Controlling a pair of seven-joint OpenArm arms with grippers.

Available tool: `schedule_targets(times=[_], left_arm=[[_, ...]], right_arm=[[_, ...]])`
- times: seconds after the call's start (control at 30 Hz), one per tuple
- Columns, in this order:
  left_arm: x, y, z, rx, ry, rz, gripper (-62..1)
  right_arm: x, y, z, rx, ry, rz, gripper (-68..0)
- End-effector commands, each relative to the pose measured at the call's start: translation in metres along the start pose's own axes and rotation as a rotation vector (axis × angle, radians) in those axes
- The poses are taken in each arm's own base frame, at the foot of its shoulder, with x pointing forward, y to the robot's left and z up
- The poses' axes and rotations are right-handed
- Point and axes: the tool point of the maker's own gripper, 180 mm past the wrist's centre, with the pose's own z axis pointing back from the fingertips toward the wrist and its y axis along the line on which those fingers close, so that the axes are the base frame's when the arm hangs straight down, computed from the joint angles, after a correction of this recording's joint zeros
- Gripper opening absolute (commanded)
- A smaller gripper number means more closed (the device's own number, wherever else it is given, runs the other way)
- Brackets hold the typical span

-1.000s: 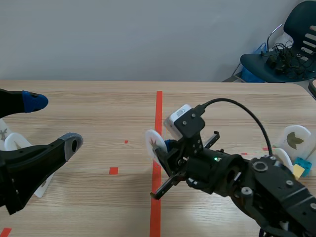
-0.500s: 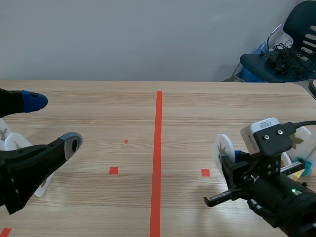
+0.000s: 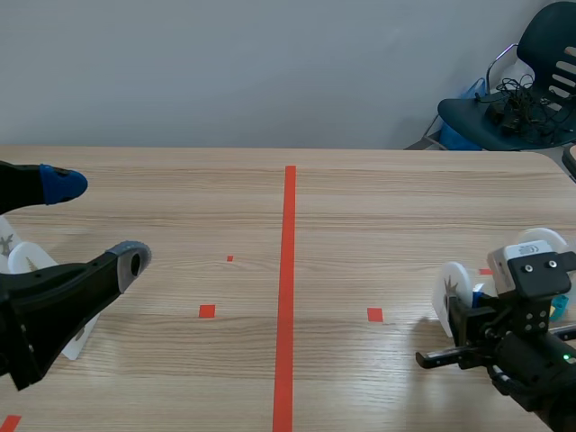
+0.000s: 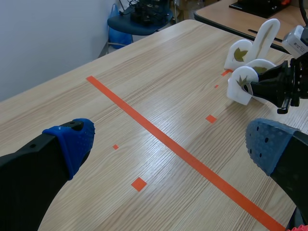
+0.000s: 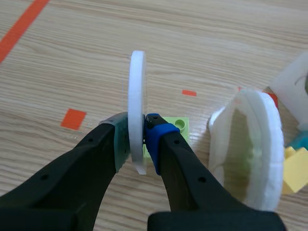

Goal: Do the leaf sorting experiment

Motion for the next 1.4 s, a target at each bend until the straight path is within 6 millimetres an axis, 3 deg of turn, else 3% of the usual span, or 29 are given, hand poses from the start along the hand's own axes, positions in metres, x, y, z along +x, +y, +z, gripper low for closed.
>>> schedule_targets(times=[0.0, 0.13, 0.23, 0.3, 0.43, 0.6, 0.77, 0.97, 1.2, 1.37], left_arm=[[0.011, -0.002, -0.001, -0.006, -0.039, -0.005, 1.4], [0.011, -0.002, -0.001, -0.006, -0.039, -0.004, 1.4], [0.011, -0.002, -0.001, -0.006, -0.039, -0.004, 1.4], [0.011, -0.002, -0.001, -0.006, -0.039, -0.004, 1.4], [0.011, -0.002, -0.001, -0.006, -0.039, -0.004, 1.4], [0.011, -0.002, -0.001, -0.006, -0.039, -0.004, 1.4], [0.011, -0.002, -0.001, -0.006, -0.039, -0.005, 1.4], [0.011, -0.002, -0.001, -0.006, -0.040, -0.005, 1.4], [0.013, -0.002, -0.001, -0.006, -0.048, 0.004, 1.4], [0.014, -0.002, -0.001, -0.006, -0.056, 0.012, 1.4]], right_arm=[[0.013, -0.014, -0.004, -0.031, -0.048, 0.004, -61.6], [-0.002, -0.033, -0.005, -0.078, -0.019, -0.012, -61.6], [-0.002, -0.040, -0.004, -0.097, -0.033, -0.015, -60.6], [-0.001, -0.043, -0.003, -0.105, -0.038, -0.015, -55.6], [0.001, -0.049, -0.002, -0.121, -0.047, -0.014, -38.9], [0.007, -0.060, 0.001, -0.146, -0.068, -0.012, -32.1], [0.035, -0.064, 0.001, -0.147, -0.136, 0.016, -26.3], [0.091, -0.056, 0.003, -0.126, -0.240, 0.067, -25.9], [0.150, -0.037, 0.015, -0.037, -0.300, 0.122, -6.9], [0.159, -0.006, 0.025, 0.145, -0.237, 0.131, 0.4]])
